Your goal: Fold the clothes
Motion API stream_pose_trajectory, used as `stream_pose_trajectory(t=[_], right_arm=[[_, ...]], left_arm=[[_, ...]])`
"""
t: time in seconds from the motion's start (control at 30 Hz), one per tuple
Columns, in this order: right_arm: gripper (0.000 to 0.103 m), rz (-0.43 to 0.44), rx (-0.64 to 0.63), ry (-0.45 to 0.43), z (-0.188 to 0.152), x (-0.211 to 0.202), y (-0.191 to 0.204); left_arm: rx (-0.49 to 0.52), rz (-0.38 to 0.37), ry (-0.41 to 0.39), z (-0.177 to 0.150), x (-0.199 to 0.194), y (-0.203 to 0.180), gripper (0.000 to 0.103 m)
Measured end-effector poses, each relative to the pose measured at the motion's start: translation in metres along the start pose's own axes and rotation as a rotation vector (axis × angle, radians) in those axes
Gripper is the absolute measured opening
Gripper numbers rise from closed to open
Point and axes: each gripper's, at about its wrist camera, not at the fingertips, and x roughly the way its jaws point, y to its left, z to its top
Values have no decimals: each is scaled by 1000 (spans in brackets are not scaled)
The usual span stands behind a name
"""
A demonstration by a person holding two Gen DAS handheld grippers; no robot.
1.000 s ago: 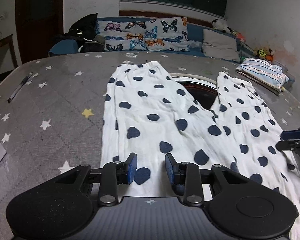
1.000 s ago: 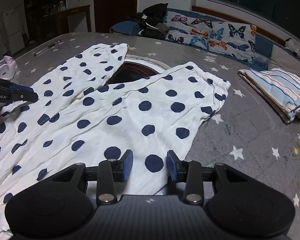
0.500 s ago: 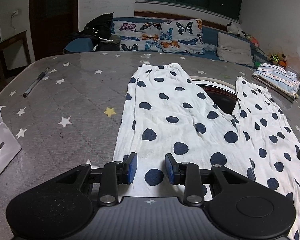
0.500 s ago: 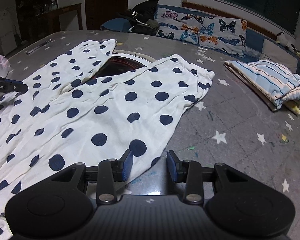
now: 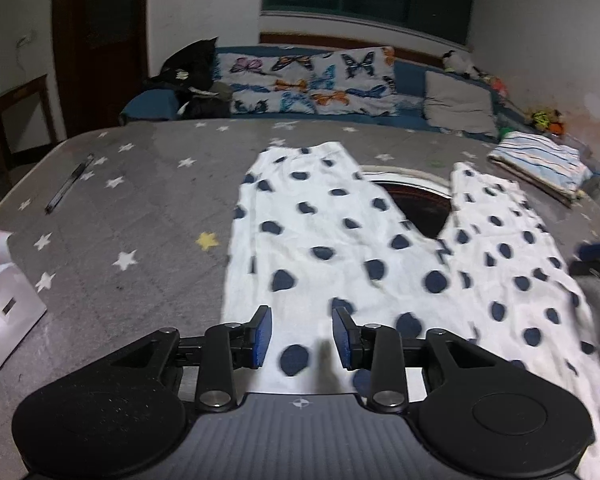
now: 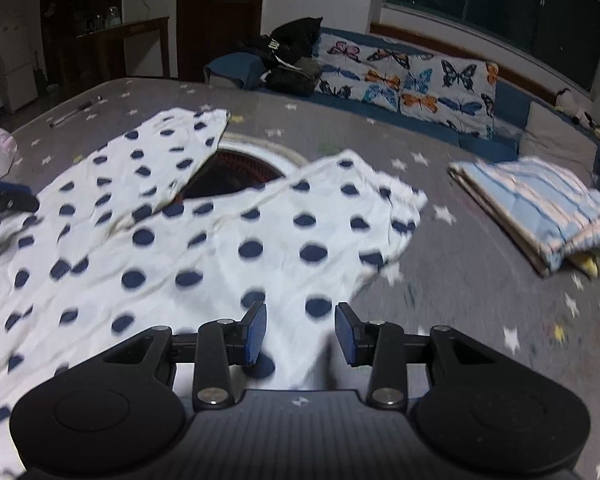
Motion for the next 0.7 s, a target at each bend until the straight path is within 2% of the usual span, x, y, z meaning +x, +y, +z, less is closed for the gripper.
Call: stream_pose_trajectory(t=[0.17,0.33,0.4,0.63,0.7], right_arm=[[38,10,6,9,17,29,-7],[38,-11,35,49,16,52,-23],[39,1,46,47,14,53,-30],[39,-78,44,52,17,53,-51],[40,-67,47,37,21,54,-53]], left_arm=[[17,-8,2,10,11,-8,38],[17,4,18,20,32,-5,38],[21,10,28,24,40,-4,38],[3,15,32,44,67,-2,38],[11,14,29,51,76,-4,39]])
